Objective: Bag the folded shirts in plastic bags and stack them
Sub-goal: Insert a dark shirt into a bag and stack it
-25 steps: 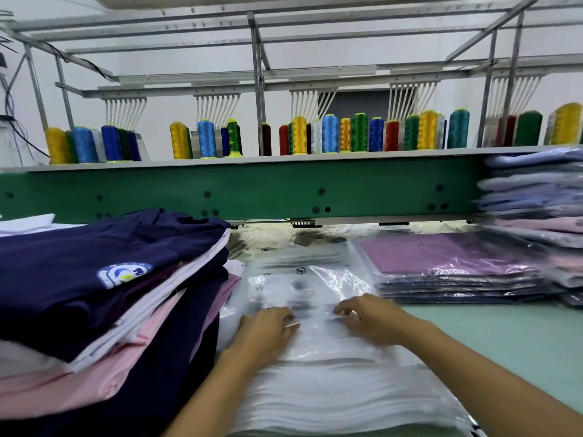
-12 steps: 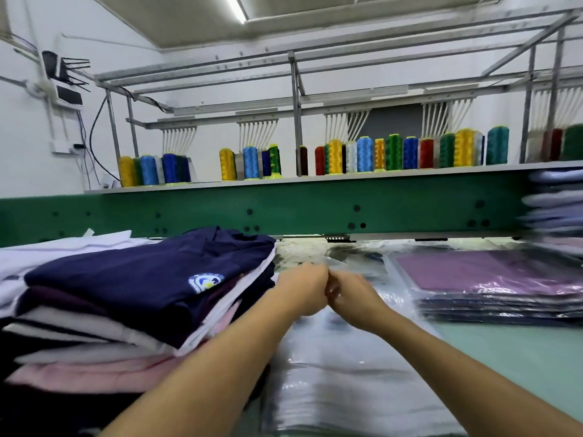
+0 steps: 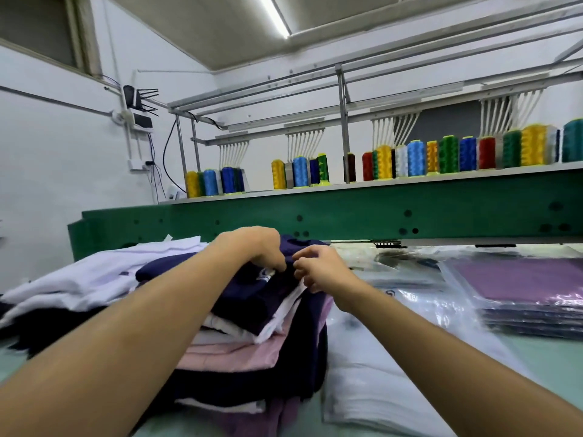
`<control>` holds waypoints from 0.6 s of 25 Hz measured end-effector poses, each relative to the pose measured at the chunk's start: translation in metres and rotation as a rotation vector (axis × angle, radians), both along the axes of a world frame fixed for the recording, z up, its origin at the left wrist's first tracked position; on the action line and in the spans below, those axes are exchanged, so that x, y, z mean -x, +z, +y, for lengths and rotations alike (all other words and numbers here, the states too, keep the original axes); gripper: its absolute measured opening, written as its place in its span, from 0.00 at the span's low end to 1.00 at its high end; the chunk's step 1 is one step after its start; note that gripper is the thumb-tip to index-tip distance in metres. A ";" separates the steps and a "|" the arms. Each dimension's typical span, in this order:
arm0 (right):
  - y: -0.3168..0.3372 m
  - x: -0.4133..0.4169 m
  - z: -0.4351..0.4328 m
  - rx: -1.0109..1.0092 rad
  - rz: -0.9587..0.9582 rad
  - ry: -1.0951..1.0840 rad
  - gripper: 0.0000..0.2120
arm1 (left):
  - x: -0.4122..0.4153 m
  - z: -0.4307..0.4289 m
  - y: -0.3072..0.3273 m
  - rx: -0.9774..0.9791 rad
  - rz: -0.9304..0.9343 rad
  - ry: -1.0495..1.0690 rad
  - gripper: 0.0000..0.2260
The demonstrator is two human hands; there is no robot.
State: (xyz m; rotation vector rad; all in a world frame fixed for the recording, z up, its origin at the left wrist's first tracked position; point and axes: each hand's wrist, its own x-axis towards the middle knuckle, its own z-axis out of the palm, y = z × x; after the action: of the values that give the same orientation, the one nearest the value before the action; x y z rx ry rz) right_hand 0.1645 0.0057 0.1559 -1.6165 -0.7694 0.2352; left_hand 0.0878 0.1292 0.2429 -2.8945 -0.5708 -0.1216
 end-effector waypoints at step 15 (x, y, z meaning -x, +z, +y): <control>0.031 0.010 0.022 -0.038 0.364 0.090 0.07 | 0.011 0.025 0.015 0.202 -0.023 -0.049 0.25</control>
State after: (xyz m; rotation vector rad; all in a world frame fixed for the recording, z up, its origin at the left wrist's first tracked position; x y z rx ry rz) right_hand 0.1550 0.0278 0.1873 -1.4495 -0.5608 0.5594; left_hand 0.0765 0.1543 0.2579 -3.1072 -0.5461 -0.1102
